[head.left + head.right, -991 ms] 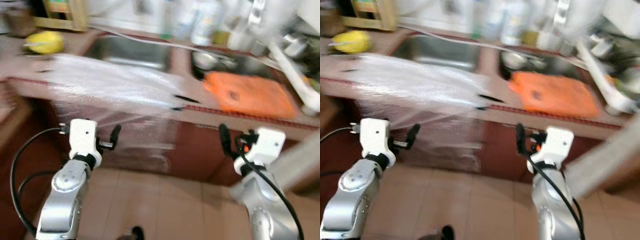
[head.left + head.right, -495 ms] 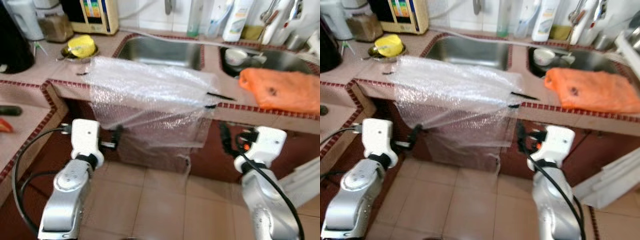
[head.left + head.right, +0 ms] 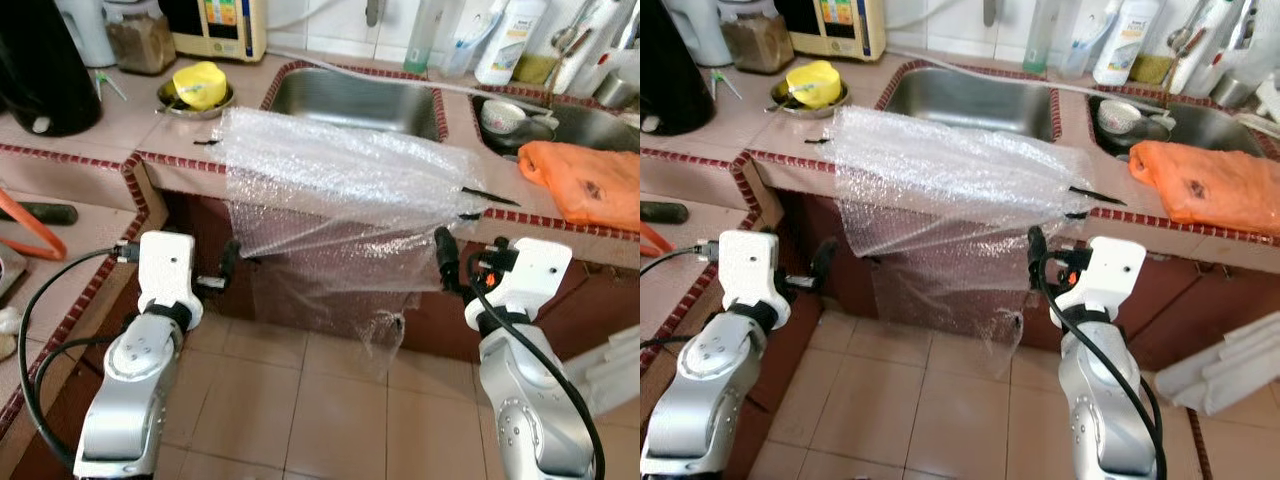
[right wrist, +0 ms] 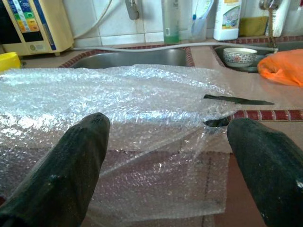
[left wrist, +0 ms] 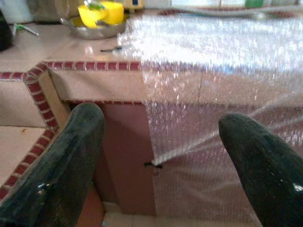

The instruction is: Kitchen organization

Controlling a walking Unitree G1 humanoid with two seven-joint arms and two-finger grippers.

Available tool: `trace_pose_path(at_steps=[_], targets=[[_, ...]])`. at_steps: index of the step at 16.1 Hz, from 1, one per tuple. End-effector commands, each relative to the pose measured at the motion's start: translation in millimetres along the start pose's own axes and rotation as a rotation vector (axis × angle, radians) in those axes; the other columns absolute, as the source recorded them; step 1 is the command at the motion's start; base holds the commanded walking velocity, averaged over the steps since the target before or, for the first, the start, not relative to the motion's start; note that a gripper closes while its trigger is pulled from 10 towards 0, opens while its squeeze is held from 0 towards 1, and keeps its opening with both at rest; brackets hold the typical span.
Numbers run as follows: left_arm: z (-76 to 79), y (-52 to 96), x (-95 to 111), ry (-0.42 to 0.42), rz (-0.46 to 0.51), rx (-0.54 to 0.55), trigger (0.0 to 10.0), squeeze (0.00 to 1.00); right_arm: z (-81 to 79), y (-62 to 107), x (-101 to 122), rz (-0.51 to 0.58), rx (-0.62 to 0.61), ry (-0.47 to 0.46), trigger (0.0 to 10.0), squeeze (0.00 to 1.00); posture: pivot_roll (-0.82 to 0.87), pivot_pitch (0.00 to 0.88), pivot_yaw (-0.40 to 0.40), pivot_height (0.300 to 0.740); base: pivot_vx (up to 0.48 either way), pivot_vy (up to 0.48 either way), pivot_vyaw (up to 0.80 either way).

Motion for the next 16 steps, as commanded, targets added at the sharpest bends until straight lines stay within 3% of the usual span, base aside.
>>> trace_pose_path(at_steps=[1, 4, 7, 13, 16], targets=[[6.2, -1.0, 18, 0.020, 0.067, -0.009, 10.0, 0.00, 0.3, -0.1, 6, 0.015, 0.008, 0.008, 10.0, 0.00, 0.08, 0.109, -0.058, 0.740, 0.000, 0.000, -0.52], [4.8, -1.7, 14, 0.023, 0.051, -0.004, 10.0, 0.00, 0.5, -0.3, 6, 0.015, 0.012, 0.013, 10.0, 0.00, 0.08, 0.106, -0.062, 0.740, 0.000, 0.000, -0.74], [9.6, -1.4, 12, 0.024, 0.045, -0.021, 10.0, 0.00, 1.3, 0.1, 7, 0.020, 0.012, 0.019, 10.0, 0.00, 0.07, 0.106, -0.062, 0.740, 0.000, 0.000, 0.00], [3.4, 1.6, 34, -0.024, 0.132, 0.014, 10.0, 0.00, -10.4, 1.9, 17, 0.059, 0.077, 0.051, 10.0, 0.00, 0.07, 0.112, -0.064, 0.740, 0.000, 0.000, 0.00], [1.7, 3.6, 36, -0.029, 0.141, 0.023, 10.0, 0.00, -23.0, 5.2, 21, 0.079, 0.138, 0.079, 10.0, 0.00, 0.07, 0.118, -0.068, 0.740, 0.000, 0.000, 0.72]])
Point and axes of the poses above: a point about 5 cm out from each wrist's last joint towards the gripper, its own y axis pointing back from the gripper into the wrist, its own x axis along the axis of the wrist's last joint, z = x × y, the point moved 6 cm from there along -y, pointing out of the wrist towards the gripper, and after that the axes turned 9 degrees about y, right-handed, at the moved point
